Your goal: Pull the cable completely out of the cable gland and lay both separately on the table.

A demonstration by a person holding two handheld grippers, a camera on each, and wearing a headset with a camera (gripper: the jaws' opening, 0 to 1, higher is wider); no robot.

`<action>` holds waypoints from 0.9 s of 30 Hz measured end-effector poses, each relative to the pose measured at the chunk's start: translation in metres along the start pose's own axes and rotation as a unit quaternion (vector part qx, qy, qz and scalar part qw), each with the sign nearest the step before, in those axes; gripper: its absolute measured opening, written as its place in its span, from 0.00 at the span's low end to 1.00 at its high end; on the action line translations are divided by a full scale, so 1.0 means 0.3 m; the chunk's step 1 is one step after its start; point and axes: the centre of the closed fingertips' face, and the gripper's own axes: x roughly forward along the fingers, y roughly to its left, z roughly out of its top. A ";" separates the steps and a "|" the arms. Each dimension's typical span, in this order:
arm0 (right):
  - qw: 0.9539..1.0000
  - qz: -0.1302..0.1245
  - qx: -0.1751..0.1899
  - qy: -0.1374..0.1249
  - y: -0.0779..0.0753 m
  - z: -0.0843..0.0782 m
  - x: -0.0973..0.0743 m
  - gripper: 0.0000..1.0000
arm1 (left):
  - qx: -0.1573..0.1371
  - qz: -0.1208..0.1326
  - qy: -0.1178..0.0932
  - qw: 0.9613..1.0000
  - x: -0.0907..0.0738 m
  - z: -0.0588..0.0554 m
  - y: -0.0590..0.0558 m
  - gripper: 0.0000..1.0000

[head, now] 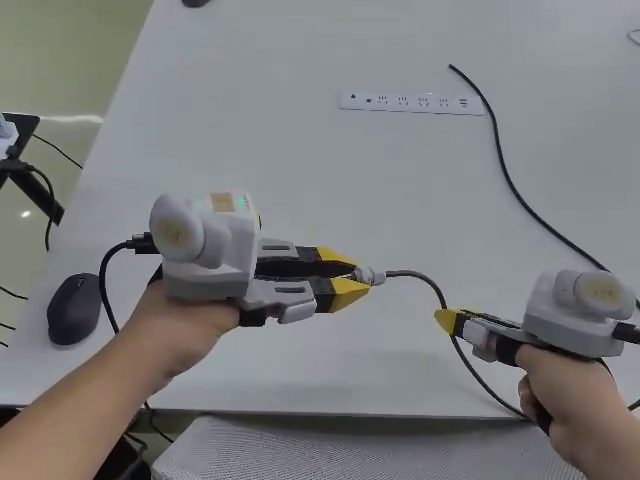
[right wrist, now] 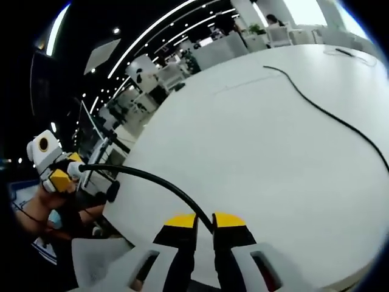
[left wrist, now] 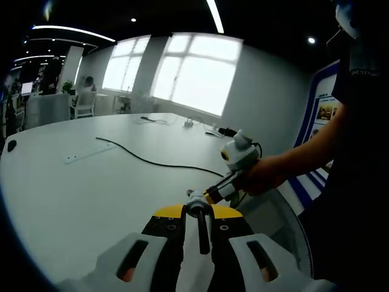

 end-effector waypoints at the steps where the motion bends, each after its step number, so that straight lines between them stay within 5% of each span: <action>1: 1.000 0.003 -0.001 -0.002 0.005 0.003 0.001 0.07 | 0.000 0.000 0.000 1.000 0.000 0.001 0.000 0.15; 7: 0.999 0.013 -0.032 -0.004 0.043 0.023 -0.015 0.15 | -0.001 0.000 0.004 1.000 -0.002 -0.004 0.006 0.15; 12: 0.992 0.031 -0.122 -0.018 0.102 0.076 -0.054 0.18 | -0.003 0.000 0.010 1.000 -0.001 -0.015 0.008 0.15; 16: 0.974 0.044 -0.222 -0.028 0.164 0.121 -0.074 0.21 | -0.006 -0.002 0.013 1.000 0.001 -0.021 0.004 0.15; 22: 0.933 0.086 -0.348 -0.024 0.285 0.138 -0.064 0.27 | -0.011 -0.005 0.016 1.000 0.002 -0.028 0.000 0.15; 23: 0.922 0.086 -0.377 -0.025 0.298 0.138 -0.059 0.27 | -0.011 -0.005 0.016 1.000 0.001 -0.029 0.002 0.15; 27: 0.900 0.100 -0.425 0.001 0.329 0.090 -0.033 0.25 | -0.014 -0.004 0.016 1.000 -0.003 -0.030 0.006 0.15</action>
